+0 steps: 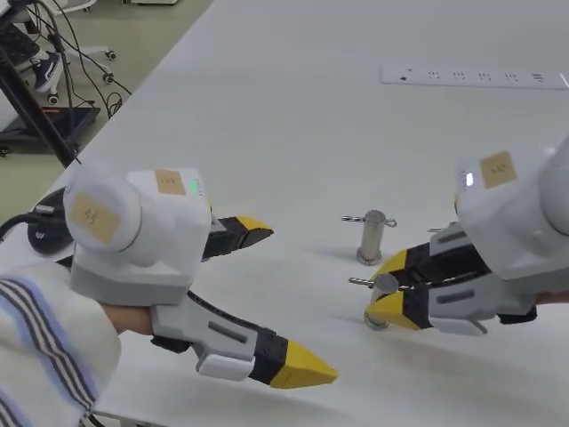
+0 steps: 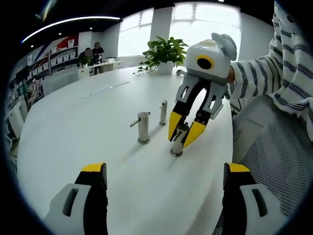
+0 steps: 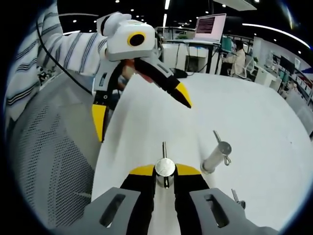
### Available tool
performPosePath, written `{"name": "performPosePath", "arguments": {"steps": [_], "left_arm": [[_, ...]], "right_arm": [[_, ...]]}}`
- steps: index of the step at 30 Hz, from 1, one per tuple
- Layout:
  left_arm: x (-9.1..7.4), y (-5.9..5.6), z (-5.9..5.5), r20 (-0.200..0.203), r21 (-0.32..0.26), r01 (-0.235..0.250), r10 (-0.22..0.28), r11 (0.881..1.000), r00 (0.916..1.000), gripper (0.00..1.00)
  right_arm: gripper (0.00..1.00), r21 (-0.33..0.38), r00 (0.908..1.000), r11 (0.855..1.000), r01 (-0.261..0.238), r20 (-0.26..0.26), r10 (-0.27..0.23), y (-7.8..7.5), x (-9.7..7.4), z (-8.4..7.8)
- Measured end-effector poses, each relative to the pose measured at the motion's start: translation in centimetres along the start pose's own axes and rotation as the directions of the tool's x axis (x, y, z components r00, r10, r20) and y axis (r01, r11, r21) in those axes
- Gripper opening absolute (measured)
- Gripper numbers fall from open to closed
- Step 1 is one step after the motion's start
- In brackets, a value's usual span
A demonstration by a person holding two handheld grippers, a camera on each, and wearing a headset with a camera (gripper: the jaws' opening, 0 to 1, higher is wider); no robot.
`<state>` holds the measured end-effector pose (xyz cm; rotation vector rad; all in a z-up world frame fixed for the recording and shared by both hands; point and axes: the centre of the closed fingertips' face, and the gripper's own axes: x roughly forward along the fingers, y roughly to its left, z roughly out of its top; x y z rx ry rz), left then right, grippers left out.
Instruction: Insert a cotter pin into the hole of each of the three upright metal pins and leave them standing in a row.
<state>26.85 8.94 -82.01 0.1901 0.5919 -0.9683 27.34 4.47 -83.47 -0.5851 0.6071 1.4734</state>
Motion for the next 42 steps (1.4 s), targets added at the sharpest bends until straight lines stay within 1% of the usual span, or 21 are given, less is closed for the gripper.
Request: {"name": "performPosePath", "arguments": {"steps": [4, 9, 11, 16, 18, 23, 26, 31, 33, 35, 38, 42], "left_arm": [[-0.1, 0.0, 0.1, -0.001, 0.007, -0.004, 0.004, 1.000, 1.0000, 0.99], [-0.1, 0.2, 0.4, 0.014, -0.012, -0.009, 0.009, 1.000, 0.9999, 0.99], [-0.1, 0.2, 0.3, 0.011, -0.012, -0.013, 0.013, 1.000, 0.9999, 0.99], [0.0, 0.3, 0.3, 0.009, -0.009, -0.017, 0.017, 1.000, 0.9998, 0.99], [0.1, 0.3, 0.4, 0.009, -0.008, -0.017, 0.017, 1.000, 0.9998, 0.99], [0.3, 0.2, 0.4, 0.000, -0.005, -0.016, 0.016, 1.000, 0.9999, 0.99], [0.4, 0.2, 0.3, -0.009, -0.002, -0.014, 0.014, 1.000, 0.9999, 0.99], [0.3, 0.0, 0.5, -0.011, -0.007, -0.007, 0.007, 1.000, 0.9999, 0.99], [0.2, 0.1, 0.5, -0.015, 0.001, -0.014, 0.014, 1.000, 0.9998, 0.99], [0.1, 0.2, 0.6, -0.015, 0.011, -0.018, 0.019, 1.000, 0.9997, 0.99], [-0.2, 0.4, 0.5, -0.017, -0.012, -0.019, 0.018, 1.000, 0.9997, 0.99], [-0.5, 0.5, 0.0, -0.032, -0.009, -0.028, 0.028, 1.000, 0.9991, 0.99]], "right_arm": [[0.14, 0.006, 1.0000, 1.000, 0.007, 0.004, -0.007, -0.1, 0.0, 0.0], [0.14, -0.005, 0.9999, 1.000, 0.003, 0.012, -0.003, 0.0, -0.1, -0.1], [0.13, -0.013, 0.9999, 1.000, -0.003, 0.010, 0.003, 0.1, -0.2, -0.1], [0.13, -0.007, 0.9999, 1.000, 0.001, 0.012, -0.001, 0.0, -0.8, -0.6], [0.13, 0.005, 0.9998, 1.000, -0.004, 0.018, 0.004, 0.0, -1.3, -0.8], [0.13, 0.035, 0.9993, 0.999, 0.002, 0.037, -0.003, -0.2, -2.8, -1.5], [0.13, 0.035, 0.9996, 0.999, 0.012, 0.024, -0.013, -0.4, -4.1, -2.2], [0.13, 0.028, 0.9996, 0.999, 0.026, 0.012, -0.026, -1.1, -5.6, -3.5], [0.13, 0.041, 0.9993, 0.998, 0.037, 0.003, -0.038, -1.6, -6.3, -4.0], [0.13, 0.035, 0.9991, 0.998, 0.043, -0.002, -0.043, -2.0, -7.0, -4.5], [0.13, 0.020, 0.9984, 0.998, 0.054, -0.017, -0.054, -3.0, -8.0, -5.3], [0.13, 0.018, 0.9978, 0.998, 0.063, -0.021, -0.062, -4.0, -8.9, -6.0]]}}
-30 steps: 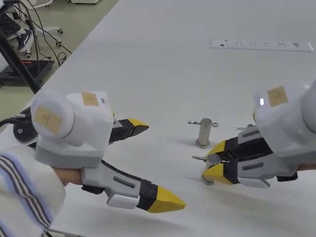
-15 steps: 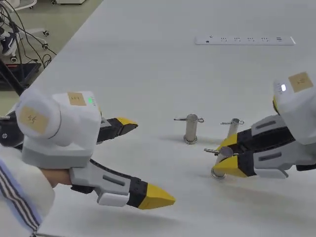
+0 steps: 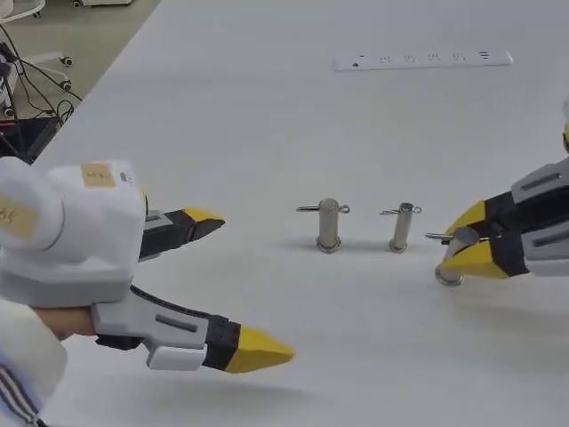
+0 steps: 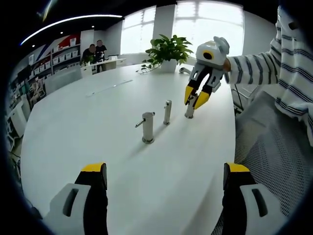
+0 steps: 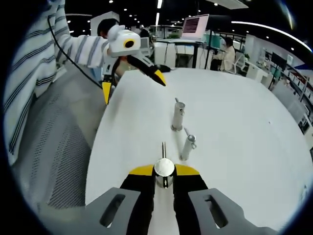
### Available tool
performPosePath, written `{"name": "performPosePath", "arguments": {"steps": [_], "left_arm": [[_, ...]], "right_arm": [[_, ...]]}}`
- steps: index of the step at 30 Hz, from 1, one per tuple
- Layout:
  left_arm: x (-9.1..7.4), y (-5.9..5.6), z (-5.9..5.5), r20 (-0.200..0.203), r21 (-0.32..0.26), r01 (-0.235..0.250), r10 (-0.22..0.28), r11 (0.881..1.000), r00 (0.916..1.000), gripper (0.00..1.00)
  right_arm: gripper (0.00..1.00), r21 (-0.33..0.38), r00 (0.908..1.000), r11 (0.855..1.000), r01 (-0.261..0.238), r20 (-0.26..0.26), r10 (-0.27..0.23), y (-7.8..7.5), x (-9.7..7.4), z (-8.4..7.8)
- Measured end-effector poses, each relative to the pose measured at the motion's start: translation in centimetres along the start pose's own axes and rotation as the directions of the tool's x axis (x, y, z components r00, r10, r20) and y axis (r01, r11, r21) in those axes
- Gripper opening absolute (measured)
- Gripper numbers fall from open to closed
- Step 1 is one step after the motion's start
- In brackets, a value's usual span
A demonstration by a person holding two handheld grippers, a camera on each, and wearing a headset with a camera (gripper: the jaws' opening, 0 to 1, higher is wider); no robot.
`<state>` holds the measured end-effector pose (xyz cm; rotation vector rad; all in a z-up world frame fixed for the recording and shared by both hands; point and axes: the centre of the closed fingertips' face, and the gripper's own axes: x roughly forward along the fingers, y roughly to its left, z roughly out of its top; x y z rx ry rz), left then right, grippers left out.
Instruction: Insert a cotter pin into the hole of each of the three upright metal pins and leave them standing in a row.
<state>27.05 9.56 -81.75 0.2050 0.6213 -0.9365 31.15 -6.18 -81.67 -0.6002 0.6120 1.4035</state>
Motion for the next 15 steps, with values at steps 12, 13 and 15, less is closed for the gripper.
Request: {"name": "performPosePath", "arguments": {"steps": [12, 13, 15], "left_arm": [[-0.4, -0.2, -0.5, -0.014, -0.035, -0.007, 0.006, 0.999, 0.9999, 0.99], [-0.5, -0.2, -0.5, -0.016, -0.036, -0.009, 0.008, 0.999, 0.9998, 0.99], [-0.5, -0.3, -0.6, -0.019, -0.046, -0.009, 0.008, 0.999, 0.9998, 0.99]], "right_arm": [[0.13, 0.001, 0.9998, 1.000, -0.014, 0.013, 0.014, -2.1, -0.8, -1.7], [0.13, 0.004, 0.9997, 1.000, -0.018, 0.015, 0.018, -2.2, -0.8, -1.9], [0.13, 0.008, 0.9997, 1.000, -0.020, 0.016, 0.020, -2.4, -0.9, -2.1]]}}
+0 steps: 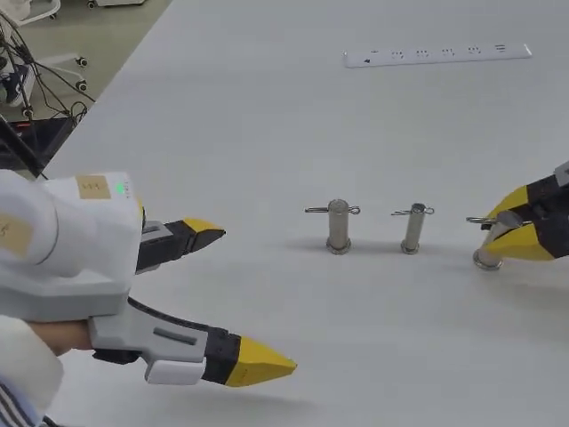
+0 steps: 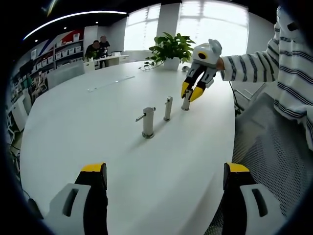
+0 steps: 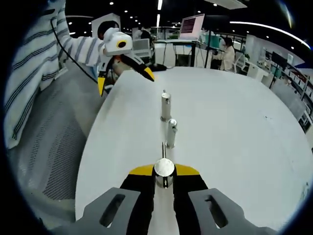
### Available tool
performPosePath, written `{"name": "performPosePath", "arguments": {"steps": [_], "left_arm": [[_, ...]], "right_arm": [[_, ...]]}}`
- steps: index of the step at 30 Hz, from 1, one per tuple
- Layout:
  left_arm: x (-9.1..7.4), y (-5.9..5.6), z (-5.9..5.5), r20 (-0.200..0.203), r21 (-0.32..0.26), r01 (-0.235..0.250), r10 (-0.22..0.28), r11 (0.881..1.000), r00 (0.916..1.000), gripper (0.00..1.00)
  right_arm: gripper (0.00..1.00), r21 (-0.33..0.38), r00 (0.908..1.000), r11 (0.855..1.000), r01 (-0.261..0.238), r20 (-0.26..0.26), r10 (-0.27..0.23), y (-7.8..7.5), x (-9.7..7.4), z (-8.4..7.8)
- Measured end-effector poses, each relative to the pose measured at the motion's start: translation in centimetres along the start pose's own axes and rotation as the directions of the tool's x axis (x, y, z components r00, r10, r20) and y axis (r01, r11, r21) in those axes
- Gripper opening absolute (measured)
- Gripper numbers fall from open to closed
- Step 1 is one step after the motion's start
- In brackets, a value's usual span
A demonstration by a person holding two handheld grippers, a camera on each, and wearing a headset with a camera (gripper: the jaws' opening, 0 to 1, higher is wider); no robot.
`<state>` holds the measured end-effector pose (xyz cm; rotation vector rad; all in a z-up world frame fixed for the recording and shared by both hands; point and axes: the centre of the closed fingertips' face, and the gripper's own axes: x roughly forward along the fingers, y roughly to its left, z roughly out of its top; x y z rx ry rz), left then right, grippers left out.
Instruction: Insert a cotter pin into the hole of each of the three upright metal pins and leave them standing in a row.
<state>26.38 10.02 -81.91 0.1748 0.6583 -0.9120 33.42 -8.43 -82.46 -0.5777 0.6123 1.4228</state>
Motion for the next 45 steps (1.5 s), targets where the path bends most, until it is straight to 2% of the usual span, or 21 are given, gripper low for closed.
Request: {"name": "performPosePath", "arguments": {"steps": [8, 12, 15, 20, 27, 31, 35, 41, 45], "left_arm": [[0.2, -0.6, 0.0, -0.012, -0.008, 0.011, -0.011, 1.000, 0.9999, 0.99], [0.3, -0.6, 0.0, -0.018, -0.011, 0.010, -0.010, 1.000, 0.9998, 0.99], [0.3, -0.9, -0.4, -0.042, -0.017, 0.019, -0.019, 1.000, 0.9989, 0.99], [0.2, -1.0, -0.4, -0.042, -0.015, 0.017, -0.018, 1.000, 0.9989, 0.99], [0.0, -0.8, -0.9, -0.065, -0.014, 0.006, -0.007, 1.000, 0.9978, 0.99], [0.0, -1.0, -1.0, -0.066, -0.010, 0.010, -0.010, 1.000, 0.9977, 0.99], [0.0, -1.0, -0.9, -0.062, -0.006, 0.004, -0.004, 1.000, 0.9981, 0.99], [0.0, -1.4, -0.8, -0.054, -0.011, 0.011, -0.012, 1.000, 0.9985, 0.99], [-0.2, -1.3, -0.8, -0.047, -0.011, 0.005, -0.006, 1.000, 0.9989, 0.99]], "right_arm": [[0.13, 0.012, 1.0000, 1.000, 0.002, 0.005, -0.002, -1.1, 0.0, -0.7], [0.13, 0.012, 1.0000, 1.000, -0.004, 0.000, 0.004, -1.3, 0.1, -0.9], [0.13, 0.008, 0.9999, 1.000, -0.012, 0.002, 0.012, -1.4, 0.2, -0.8], [0.13, -0.006, 0.9998, 1.000, -0.020, 0.006, 0.020, -1.5, 0.3, -0.8], [0.13, -0.028, 0.9994, 0.999, -0.032, 0.008, 0.033, -1.6, 0.2, -0.9], [0.14, -0.020, 0.9994, 0.999, -0.031, 0.011, 0.031, -1.6, 0.1, -1.0], [0.14, 0.026, 0.9973, 1.000, 0.000, 0.074, -0.002, -1.7, 0.2, -0.8], [0.16, 0.077, 0.9935, 0.996, 0.033, 0.106, -0.041, -2.1, 0.1, -1.0], [0.25, 0.097, 0.9908, 0.994, 0.053, 0.119, -0.065, -1.8, 0.0, -0.8]]}}
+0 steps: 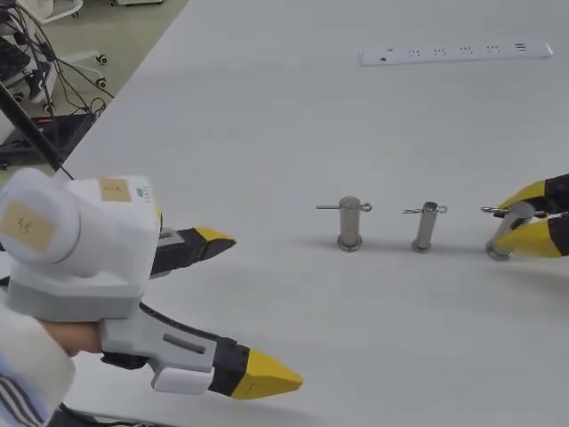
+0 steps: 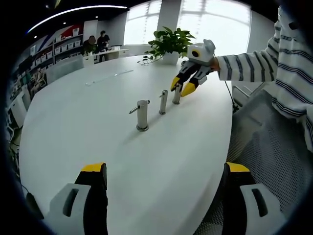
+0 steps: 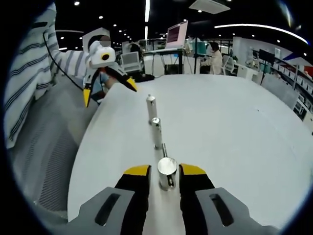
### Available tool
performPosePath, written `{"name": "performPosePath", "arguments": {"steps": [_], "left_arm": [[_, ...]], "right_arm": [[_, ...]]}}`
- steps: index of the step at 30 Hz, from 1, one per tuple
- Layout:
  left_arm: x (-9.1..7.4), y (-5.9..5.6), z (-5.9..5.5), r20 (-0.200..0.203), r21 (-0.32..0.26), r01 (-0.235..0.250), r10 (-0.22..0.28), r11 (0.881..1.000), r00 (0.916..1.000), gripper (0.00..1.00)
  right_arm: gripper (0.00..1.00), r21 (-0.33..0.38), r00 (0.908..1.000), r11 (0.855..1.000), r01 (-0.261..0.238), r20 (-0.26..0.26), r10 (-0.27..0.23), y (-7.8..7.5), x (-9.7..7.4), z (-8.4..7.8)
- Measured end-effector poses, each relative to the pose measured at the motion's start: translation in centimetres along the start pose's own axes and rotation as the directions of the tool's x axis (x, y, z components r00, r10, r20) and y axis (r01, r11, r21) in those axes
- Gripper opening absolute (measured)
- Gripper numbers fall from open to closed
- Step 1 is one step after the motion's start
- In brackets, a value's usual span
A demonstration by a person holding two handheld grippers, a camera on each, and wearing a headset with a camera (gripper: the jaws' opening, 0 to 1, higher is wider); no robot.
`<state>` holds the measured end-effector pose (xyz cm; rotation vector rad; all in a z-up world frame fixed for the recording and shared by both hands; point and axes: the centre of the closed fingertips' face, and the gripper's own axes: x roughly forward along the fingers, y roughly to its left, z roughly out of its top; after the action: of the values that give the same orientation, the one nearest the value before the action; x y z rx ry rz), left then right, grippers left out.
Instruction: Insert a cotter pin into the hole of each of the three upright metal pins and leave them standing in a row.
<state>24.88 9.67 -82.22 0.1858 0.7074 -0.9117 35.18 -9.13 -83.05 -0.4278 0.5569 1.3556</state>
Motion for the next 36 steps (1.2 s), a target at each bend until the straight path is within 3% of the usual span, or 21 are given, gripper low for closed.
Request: {"name": "performPosePath", "arguments": {"steps": [7, 9, 14, 20, 23, 27, 30, 31, 32, 34, 36], "left_arm": [[-0.4, 0.1, 0.6, 0.031, 0.001, -0.018, 0.018, 1.000, 0.9994, 0.99], [-0.4, 0.0, 0.9, 0.048, -0.019, -0.012, 0.013, 1.000, 0.9988, 0.99], [-0.5, -0.1, 1.5, 0.076, -0.013, -0.020, 0.021, 1.000, 0.9969, 0.99], [-0.6, 0.2, 2.0, 0.112, -0.027, -0.047, 0.050, 0.999, 0.9925, 0.99], [-0.8, 0.1, 2.4, 0.131, -0.039, -0.054, 0.059, 0.998, 0.9897, 0.99], [-1.1, -0.2, 3.5, 0.165, -0.059, -0.057, 0.066, 0.997, 0.9840, 0.99], [-1.2, -0.2, 3.4, 0.159, -0.058, -0.064, 0.072, 0.996, 0.9847, 0.99], [-1.2, -0.3, 3.4, 0.155, -0.057, -0.063, 0.071, 0.996, 0.9854, 0.99], [-1.3, -0.4, 3.4, 0.154, -0.049, -0.064, 0.071, 0.997, 0.9854, 0.99], [-1.4, -0.4, 3.3, 0.149, -0.051, -0.070, 0.077, 0.996, 0.9859, 0.99], [-1.4, -0.5, 3.3, 0.152, -0.067, -0.066, 0.076, 0.996, 0.9855, 0.99]], "right_arm": [[0.38, 0.054, 0.9972, 0.997, 0.049, 0.054, -0.052, -0.1, -1.1, 1.1], [0.41, 0.093, 0.9912, 0.994, 0.064, 0.110, -0.074, 0.1, -1.6, 2.2], [0.50, 0.137, 0.9794, 0.984, 0.116, 0.149, -0.136, 0.7, -3.2, 3.4], [0.56, 0.185, 0.9729, 0.968, 0.172, 0.122, -0.196, 1.9, -4.5, 2.6], [0.64, 0.220, 0.9657, 0.956, 0.195, 0.128, -0.226, 2.8, -5.1, 2.4], [0.69, 0.303, 0.9475, 0.924, 0.233, 0.143, -0.286, 3.9, -5.9, 1.9], [0.73, 0.347, 0.9344, 0.899, 0.266, 0.137, -0.329, 4.8, -6.5, 1.6], [0.77, 0.391, 0.9267, 0.875, 0.285, 0.121, -0.356, 5.0, -6.8, 1.3], [0.80, 0.414, 0.9247, 0.861, 0.294, 0.105, -0.366, 5.3, -6.9, 1.0], [0.87, 0.424, 0.9221, 0.853, 0.305, 0.093, -0.376, 5.8, -7.3, 0.8], [0.89, 0.452, 0.9125, 0.834, 0.317, 0.094, -0.398, 6.3, -7.7, 0.9]]}}
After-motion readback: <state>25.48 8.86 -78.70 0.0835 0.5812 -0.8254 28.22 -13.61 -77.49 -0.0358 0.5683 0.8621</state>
